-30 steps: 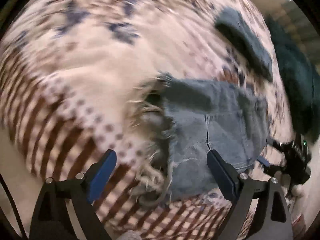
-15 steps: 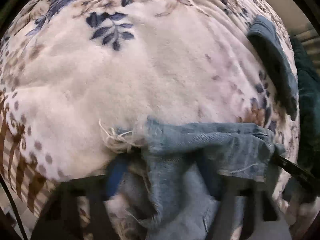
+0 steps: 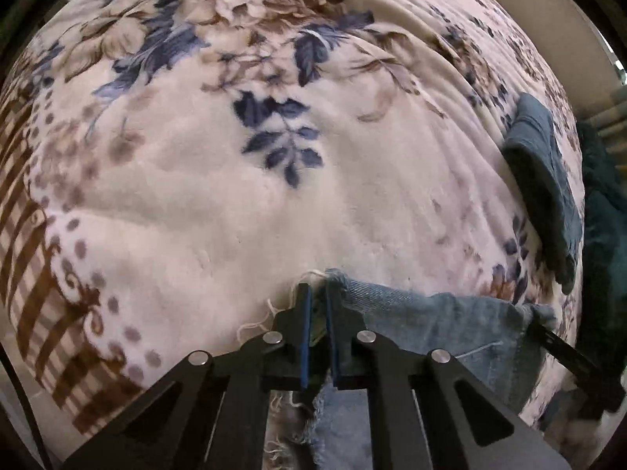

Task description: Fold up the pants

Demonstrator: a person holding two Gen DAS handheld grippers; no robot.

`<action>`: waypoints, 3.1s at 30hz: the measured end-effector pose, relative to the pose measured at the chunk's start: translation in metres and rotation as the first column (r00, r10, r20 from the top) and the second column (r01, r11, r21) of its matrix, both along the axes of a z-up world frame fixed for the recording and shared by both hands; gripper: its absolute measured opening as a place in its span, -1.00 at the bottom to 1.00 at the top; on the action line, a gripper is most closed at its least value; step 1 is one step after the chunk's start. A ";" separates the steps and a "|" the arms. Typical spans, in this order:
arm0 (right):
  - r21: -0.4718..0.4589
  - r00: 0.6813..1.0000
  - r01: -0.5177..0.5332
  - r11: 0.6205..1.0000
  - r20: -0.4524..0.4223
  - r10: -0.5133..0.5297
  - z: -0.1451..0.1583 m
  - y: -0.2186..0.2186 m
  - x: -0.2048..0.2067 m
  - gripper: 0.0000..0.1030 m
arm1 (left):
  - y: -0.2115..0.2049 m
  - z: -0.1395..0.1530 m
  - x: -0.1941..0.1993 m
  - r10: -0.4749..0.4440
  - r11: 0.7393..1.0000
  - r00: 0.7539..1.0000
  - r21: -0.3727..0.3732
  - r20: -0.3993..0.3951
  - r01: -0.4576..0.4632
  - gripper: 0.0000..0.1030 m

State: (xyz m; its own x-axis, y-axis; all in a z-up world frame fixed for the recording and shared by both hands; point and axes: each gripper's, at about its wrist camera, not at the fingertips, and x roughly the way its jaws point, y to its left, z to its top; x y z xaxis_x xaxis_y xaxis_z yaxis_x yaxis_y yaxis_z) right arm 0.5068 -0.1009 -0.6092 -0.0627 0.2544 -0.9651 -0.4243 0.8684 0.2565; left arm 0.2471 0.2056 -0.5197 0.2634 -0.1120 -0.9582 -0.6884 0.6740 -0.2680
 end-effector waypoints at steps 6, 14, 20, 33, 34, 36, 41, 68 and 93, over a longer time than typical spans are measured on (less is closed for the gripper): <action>0.153 0.987 0.153 0.976 -0.076 -0.143 0.025 -0.051 -0.009 0.60 | -0.027 0.042 -0.053 0.045 0.996 0.992 -0.079 0.118 -0.036 -0.32; 0.256 0.905 0.400 0.880 -0.260 -0.336 0.025 -0.137 -0.103 0.61 | -0.106 0.043 -0.163 0.358 0.881 0.918 -0.387 0.169 -0.272 0.99; 0.359 0.789 0.572 0.737 -0.487 -0.374 -0.046 -0.146 -0.142 0.61 | -0.143 -0.046 -0.160 0.600 0.669 0.791 -0.616 0.119 -0.415 0.97; 0.473 0.759 0.613 0.633 -0.574 -0.306 -0.098 -0.109 -0.128 0.72 | -0.141 -0.079 -0.135 0.726 0.579 0.683 -0.612 0.085 -0.539 0.96; 0.472 0.756 0.617 0.630 -0.577 -0.308 -0.098 -0.108 -0.128 0.73 | -0.141 -0.077 -0.133 0.732 0.573 0.676 -0.609 0.081 -0.548 0.96; 0.478 0.759 0.616 0.626 -0.573 -0.310 -0.097 -0.103 -0.127 0.73 | -0.140 -0.068 -0.134 0.736 0.578 0.670 -0.601 0.092 -0.552 0.96; 0.518 0.771 0.611 0.599 -0.561 -0.301 -0.084 -0.102 -0.133 0.73 | -0.128 -0.042 -0.117 0.685 0.673 0.702 -0.538 0.195 -0.508 0.96; 0.511 0.747 0.664 0.546 -0.416 -0.519 0.068 -0.108 -0.109 -0.35 | -0.074 0.096 -0.009 0.342 0.884 0.896 -0.421 0.282 -0.205 -0.52; 0.560 0.497 0.796 0.232 -0.384 -0.779 -0.033 -0.149 0.113 -0.36 | -0.071 -0.049 0.347 -0.072 0.871 0.915 -0.422 0.396 0.251 -0.52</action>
